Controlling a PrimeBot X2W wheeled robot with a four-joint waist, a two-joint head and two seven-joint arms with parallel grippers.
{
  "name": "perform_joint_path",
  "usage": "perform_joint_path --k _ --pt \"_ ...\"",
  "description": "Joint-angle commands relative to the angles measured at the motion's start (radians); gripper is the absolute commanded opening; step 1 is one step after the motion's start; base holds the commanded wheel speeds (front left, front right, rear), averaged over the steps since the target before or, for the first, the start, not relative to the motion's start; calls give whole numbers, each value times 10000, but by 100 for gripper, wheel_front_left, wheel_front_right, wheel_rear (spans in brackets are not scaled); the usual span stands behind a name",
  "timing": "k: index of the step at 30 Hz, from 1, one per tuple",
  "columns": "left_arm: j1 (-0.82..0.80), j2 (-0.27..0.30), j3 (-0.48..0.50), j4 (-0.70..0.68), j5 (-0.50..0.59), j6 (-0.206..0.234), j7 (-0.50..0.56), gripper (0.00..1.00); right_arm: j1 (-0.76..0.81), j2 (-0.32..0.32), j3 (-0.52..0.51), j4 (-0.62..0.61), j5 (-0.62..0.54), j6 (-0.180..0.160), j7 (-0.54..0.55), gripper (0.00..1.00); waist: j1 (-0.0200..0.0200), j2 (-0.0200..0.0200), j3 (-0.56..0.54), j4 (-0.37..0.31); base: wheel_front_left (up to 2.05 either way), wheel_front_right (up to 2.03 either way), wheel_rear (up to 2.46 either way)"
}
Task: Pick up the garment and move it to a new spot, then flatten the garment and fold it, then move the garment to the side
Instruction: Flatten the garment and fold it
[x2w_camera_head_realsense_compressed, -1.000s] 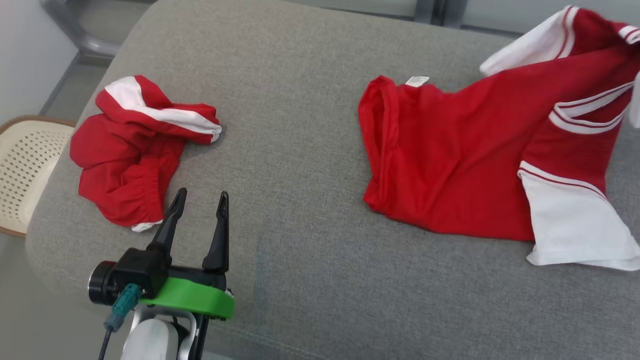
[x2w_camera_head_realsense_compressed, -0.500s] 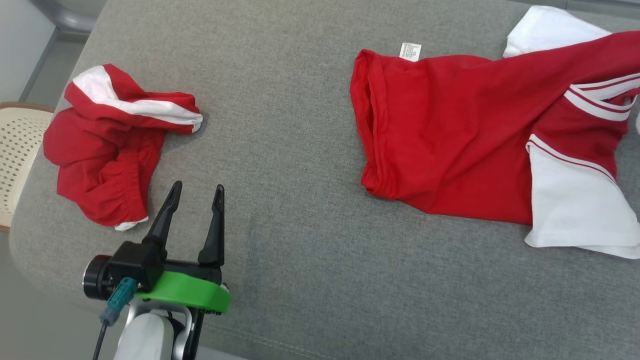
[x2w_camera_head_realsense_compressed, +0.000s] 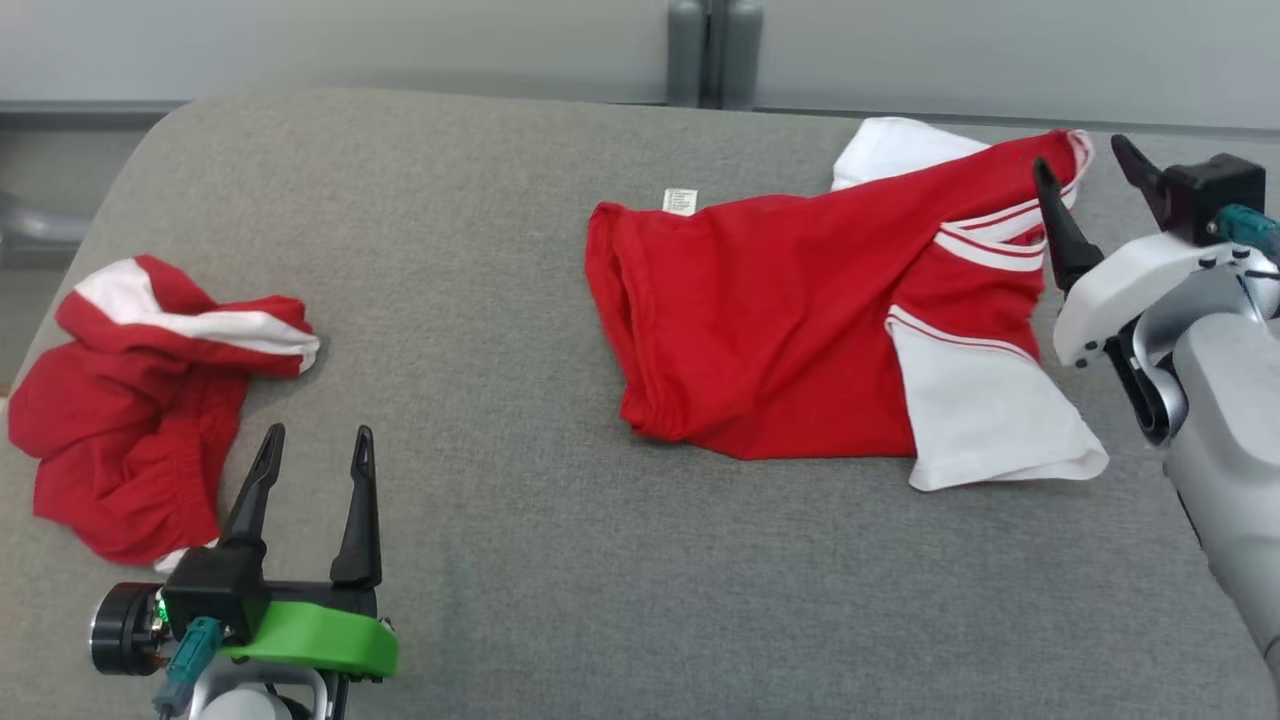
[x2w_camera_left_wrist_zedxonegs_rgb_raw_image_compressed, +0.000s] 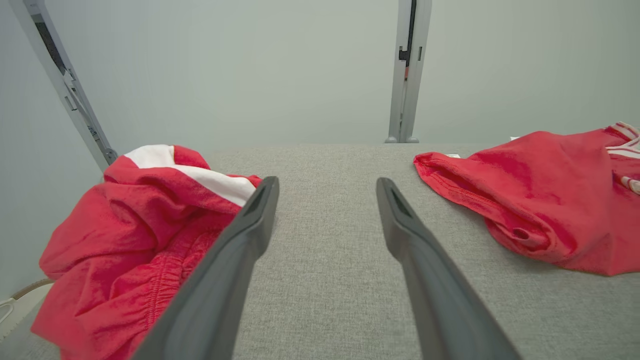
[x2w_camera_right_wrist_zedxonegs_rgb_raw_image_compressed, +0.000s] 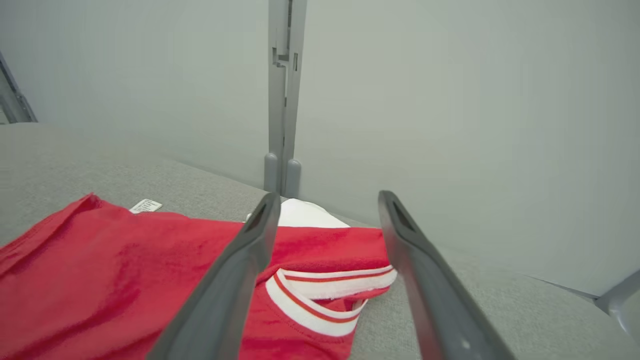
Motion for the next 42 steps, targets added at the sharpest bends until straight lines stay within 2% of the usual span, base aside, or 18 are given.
perform_joint_path --k 1,5,10,17,22,27,32,37,42 --pt "221 37 74 -25 40 42 -3 100 611 76 -331 -674 -149 -13 -45 100 0 -1 -1170 -1253 0 0 0" --pt "444 -3 141 -84 -24 -30 -3 100 2544 464 -1413 -2757 -594 -13 -45 100 0 -1 -1400 -1659 0 0 0" --pt "733 -74 240 -316 27 -20 -5 100 4880 1264 -2688 -4914 -1166 -12 -48 100 0 -1 -1531 -2082 0 0 0" --pt "1027 -174 359 -586 50 -51 -3 100 7013 2039 -3454 -6341 -1535 -12 -50 100 0 -1 -1545 -2305 0 0 0" --pt "1027 -231 363 -583 50 -113 -3 100 7517 2332 -3390 -6499 -1688 -9 -50 100 0 -1 -1481 -2268 0 0 0" --pt "884 -263 251 -479 75 -172 -5 100 7311 2302 -3128 -6343 -1767 -9 -51 100 0 -1 -1434 -2080 0 0 0" --pt "748 -291 180 -381 4 -209 -5 100 6737 2297 -2504 -5675 -1697 -9 119 100 0 -1 -1306 -1715 0 0 0" --pt "582 -350 57 -234 -140 -263 -3 100 5648 2312 -1802 -4643 -1716 -9 1291 100 0 -1 -1093 -1205 0 0 0" --pt "341 -406 -70 -64 -271 -298 -5 100 4318 2511 -1688 -3249 -1921 -12 2998 100 0 -1 -820 -576 0 0 0"
